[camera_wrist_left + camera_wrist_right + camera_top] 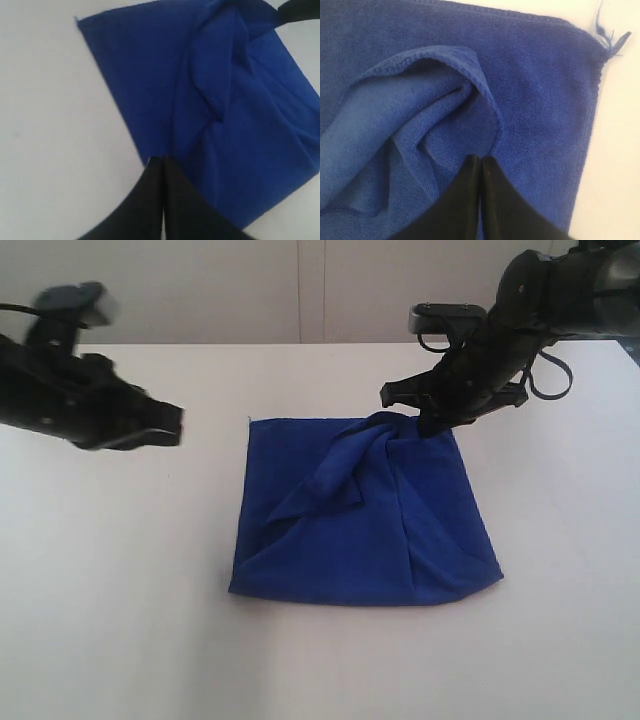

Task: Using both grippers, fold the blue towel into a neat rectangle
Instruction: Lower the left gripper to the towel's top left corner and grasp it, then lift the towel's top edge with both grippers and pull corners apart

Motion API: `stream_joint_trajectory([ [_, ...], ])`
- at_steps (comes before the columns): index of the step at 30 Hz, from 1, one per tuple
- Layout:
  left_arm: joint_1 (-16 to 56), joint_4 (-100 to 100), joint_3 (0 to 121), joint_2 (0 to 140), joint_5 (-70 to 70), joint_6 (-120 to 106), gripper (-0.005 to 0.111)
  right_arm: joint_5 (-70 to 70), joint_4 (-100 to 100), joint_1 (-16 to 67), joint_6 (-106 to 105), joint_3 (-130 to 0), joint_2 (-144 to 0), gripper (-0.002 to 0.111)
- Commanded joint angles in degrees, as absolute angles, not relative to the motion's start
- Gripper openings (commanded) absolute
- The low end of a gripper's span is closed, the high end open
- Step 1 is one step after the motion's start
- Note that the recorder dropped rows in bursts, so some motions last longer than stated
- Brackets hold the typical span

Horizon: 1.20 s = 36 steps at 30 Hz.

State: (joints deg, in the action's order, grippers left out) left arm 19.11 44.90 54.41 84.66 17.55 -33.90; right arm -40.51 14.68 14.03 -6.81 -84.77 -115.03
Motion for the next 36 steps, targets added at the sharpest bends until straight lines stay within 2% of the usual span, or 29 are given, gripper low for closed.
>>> stream_joint_trajectory([
  [1,25.8,46.6,61.0,95.2,13.6,-29.2,0.000,-40.8,14.9,13.7,-7.4,-84.6,-114.5,0.000],
  [5,27.5,46.7,66.5,102.5,13.6,-26.6,0.003,-40.8,14.9,13.7,-7.4,-84.6,-114.5,0.000],
  [8,28.5,47.4,69.4,105.3,14.8,-26.6,0.019,-40.7,14.9,13.7,-7.4,-84.6,-114.5,0.000],
  [11,29.8,47.6,70.8,107.4,15.1,-26.9,0.039,-40.7,14.9,13.7,-7.4,-84.6,-114.5,0.000],
  [14,31.0,49.2,71.4,109.7,14.6,-26.7,0.050,-40.6,14.9,13.7,-7.4,-84.6,-114.5,0.000],
  [32,31.5,60.4,72.8,114.2,14.8,-26.9,0.051,-40.5,15.1,13.7,-7.4,-84.6,-114.5,0.000],
  [36,31.5,60.3,72.8,115.0,13.2,-27.8,0.046,-40.6,15.1,13.7,-7.4,-84.6,-114.5,0.000],
])
